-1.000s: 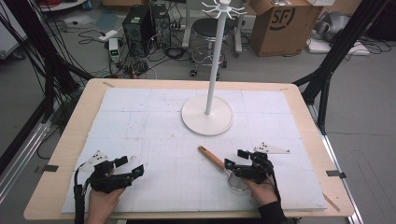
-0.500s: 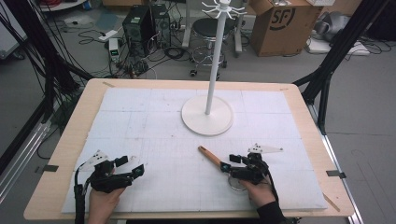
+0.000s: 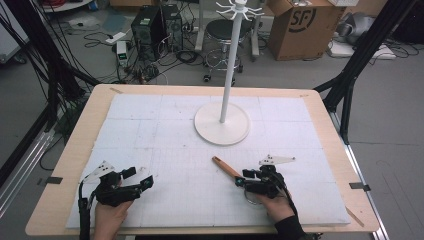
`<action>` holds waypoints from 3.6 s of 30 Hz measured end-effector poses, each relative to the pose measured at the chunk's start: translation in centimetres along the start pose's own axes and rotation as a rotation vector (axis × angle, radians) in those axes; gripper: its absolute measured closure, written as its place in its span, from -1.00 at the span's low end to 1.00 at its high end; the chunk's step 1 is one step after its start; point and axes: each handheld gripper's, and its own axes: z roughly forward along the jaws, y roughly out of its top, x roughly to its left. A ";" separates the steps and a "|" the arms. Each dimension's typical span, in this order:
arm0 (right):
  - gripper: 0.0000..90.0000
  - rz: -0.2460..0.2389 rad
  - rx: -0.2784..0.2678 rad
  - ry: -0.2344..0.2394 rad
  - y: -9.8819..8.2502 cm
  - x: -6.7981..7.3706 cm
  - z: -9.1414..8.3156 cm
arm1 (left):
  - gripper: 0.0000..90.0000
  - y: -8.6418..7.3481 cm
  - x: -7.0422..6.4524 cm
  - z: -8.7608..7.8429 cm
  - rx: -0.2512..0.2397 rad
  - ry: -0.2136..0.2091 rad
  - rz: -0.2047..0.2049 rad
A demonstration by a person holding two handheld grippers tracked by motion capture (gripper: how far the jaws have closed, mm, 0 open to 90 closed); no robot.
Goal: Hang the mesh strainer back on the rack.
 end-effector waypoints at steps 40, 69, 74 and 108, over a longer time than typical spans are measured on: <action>0.41 -0.177 0.249 -0.194 1.8 2.7 2.0 | -0.82 -0.1 -0.5 0.1 -0.016 -0.011 0.009; 0.52 -0.264 0.635 -0.269 6.1 4.4 4.9 | -0.82 -0.1 -0.8 0.9 0.013 -0.028 0.018; 0.54 -0.289 0.608 -0.256 5.8 4.3 4.5 | -0.82 0.0 -0.9 0.9 0.011 -0.030 0.018; 0.53 -0.028 0.195 0.059 6.7 0.7 -0.9 | -0.82 0.1 -0.6 0.5 0.002 -0.025 0.003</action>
